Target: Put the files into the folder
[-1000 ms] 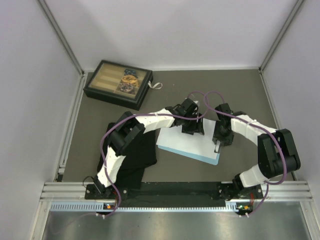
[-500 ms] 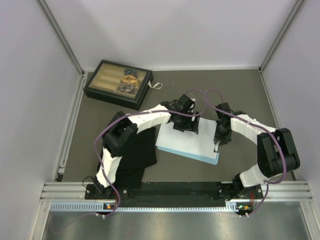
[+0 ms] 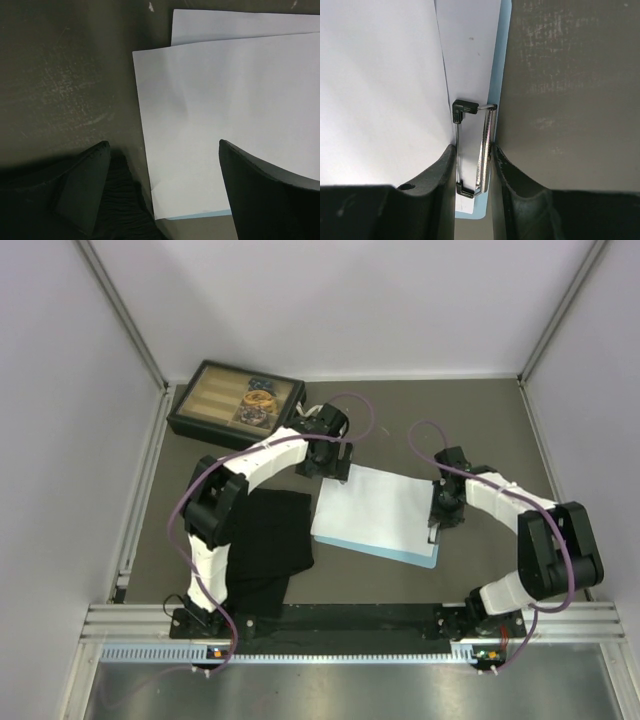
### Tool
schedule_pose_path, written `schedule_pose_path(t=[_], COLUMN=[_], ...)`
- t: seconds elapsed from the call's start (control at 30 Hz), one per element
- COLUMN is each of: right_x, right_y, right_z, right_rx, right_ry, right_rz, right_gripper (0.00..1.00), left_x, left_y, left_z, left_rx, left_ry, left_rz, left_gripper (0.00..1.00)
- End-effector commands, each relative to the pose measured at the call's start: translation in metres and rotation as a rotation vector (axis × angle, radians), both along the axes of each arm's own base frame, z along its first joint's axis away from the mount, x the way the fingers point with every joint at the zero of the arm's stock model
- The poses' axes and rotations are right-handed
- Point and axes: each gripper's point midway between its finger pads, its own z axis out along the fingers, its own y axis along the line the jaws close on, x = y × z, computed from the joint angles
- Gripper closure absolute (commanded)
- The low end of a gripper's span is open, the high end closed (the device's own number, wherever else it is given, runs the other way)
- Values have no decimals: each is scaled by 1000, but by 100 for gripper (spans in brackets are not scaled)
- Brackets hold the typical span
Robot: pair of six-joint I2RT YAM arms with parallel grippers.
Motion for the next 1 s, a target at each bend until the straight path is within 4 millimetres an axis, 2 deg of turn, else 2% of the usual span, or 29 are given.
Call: schedule_pose_path(t=[0.0,0.17,0.3,0.6,0.97], right_x=[10,8,9,9,11], right_y=[6,11,14,9,16], right_z=[-13,-14,-8,-5,-4], right_rx=[66,111,179,254,298], right_ry=[-50,-56,-89,-121,-145], right_rz=[19,28,29,14,29], right_gripper=[100,100,100,100,100], left_x=[0,-9,-12,-11,-7], left_y=[18,16,24,23,14], left_z=[-33,-59,-75,-87,-87], left_rx=[120,125,171,186,170], left_ry=[36,105,132,150,162], left_rz=[1,2,10,3,-13], left_gripper=[7,12,16,17,17])
